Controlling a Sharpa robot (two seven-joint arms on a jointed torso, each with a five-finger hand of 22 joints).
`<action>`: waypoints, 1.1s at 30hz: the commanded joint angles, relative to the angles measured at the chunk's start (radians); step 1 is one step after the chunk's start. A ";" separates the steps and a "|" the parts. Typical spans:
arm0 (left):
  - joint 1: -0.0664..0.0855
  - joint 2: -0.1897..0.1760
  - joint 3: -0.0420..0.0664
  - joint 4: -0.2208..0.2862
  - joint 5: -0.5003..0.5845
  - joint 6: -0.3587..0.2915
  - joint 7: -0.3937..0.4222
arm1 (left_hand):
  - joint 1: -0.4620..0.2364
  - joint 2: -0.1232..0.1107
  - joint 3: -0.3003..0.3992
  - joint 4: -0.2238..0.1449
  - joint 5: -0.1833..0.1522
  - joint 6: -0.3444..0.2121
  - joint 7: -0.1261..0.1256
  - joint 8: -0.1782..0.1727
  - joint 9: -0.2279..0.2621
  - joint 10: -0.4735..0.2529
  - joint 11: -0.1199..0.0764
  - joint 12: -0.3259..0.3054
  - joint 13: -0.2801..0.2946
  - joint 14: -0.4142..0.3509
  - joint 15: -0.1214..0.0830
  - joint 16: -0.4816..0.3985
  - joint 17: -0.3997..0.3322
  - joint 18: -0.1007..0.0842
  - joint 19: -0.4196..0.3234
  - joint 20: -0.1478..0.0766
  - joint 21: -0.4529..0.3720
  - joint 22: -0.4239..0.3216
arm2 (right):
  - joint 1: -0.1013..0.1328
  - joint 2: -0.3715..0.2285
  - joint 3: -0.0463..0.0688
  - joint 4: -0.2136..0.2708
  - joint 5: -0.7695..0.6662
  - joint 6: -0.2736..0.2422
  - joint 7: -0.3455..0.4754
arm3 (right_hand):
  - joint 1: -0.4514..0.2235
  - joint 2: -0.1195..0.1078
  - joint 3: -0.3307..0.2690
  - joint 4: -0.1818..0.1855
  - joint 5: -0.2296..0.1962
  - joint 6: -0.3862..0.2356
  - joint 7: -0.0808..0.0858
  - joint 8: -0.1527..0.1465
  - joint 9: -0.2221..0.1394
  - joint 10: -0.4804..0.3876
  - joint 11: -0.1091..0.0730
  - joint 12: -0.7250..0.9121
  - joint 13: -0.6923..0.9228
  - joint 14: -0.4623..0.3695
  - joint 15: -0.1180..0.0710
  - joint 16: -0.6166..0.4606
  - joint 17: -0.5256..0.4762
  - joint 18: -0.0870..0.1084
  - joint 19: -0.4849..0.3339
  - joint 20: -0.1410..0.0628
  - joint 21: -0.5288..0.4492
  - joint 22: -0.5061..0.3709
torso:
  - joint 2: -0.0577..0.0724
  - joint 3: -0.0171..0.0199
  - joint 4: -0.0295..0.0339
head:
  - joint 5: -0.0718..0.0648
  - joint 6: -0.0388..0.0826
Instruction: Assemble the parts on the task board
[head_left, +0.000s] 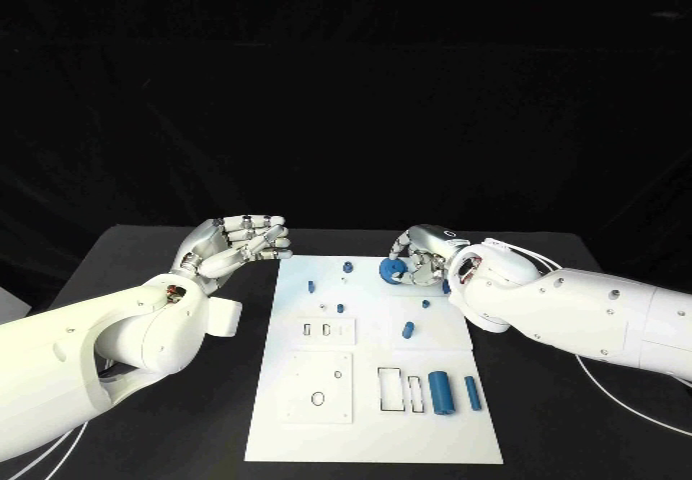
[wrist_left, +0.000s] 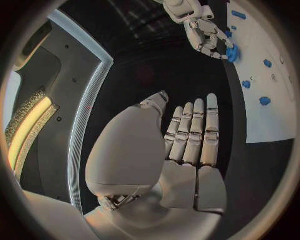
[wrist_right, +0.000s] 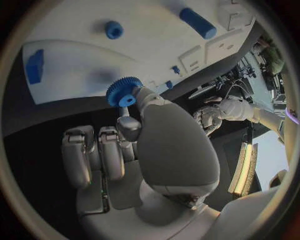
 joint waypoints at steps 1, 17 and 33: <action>0.001 0.002 0.001 0.004 0.001 0.018 0.005 | -0.001 0.000 0.006 0.000 -0.005 -0.008 0.009 0.002 0.000 -0.002 0.008 -0.005 -0.001 -0.007 0.000 -0.004 0.001 0.011 -0.005 -0.001 0.003 -0.001 | 0.003 0.016 0.000 0.029 -0.102 -0.054 -0.012 | -0.011 0.004 0.008 0.001 0.005 0.024 -0.018 0.000 0.000 0.117 -0.016 0.354 0.913 0.098 -0.005 0.006 0.234 -0.014 0.105 -0.007 0.004 0.263 | 0.001 -0.0016 0.0007 | 0.001 0.001; 0.001 0.005 0.001 0.009 0.001 0.018 0.004 | -0.001 0.000 0.006 0.000 -0.005 -0.008 0.009 0.002 0.000 -0.002 0.008 -0.005 -0.001 -0.007 0.000 -0.004 0.001 0.011 -0.005 -0.001 0.003 -0.001 | -0.015 0.153 -0.004 -0.041 -0.169 -0.044 -0.047 | -0.018 0.001 0.015 0.001 -0.003 0.027 -0.019 -0.002 -0.001 0.117 -0.017 0.354 0.913 0.098 -0.005 0.006 0.233 -0.014 0.105 -0.007 0.004 0.263 | 0.003 -0.0003 0.0041 | 0.012 -0.003; 0.001 0.009 0.001 0.006 0.000 0.019 0.004 | -0.001 0.000 0.006 0.000 -0.005 -0.008 0.009 0.002 0.000 -0.002 0.008 -0.005 -0.001 -0.007 0.000 -0.004 0.001 0.011 -0.005 -0.001 0.003 -0.001 | -0.037 0.229 -0.008 -0.132 -0.175 -0.024 -0.047 | -0.026 -0.002 0.021 0.003 -0.008 0.023 -0.018 -0.007 -0.003 0.117 -0.016 0.354 0.913 0.098 -0.005 0.006 0.232 -0.014 0.105 -0.007 0.004 0.263 | 0.002 0.0017 0.0009 | 0.019 -0.007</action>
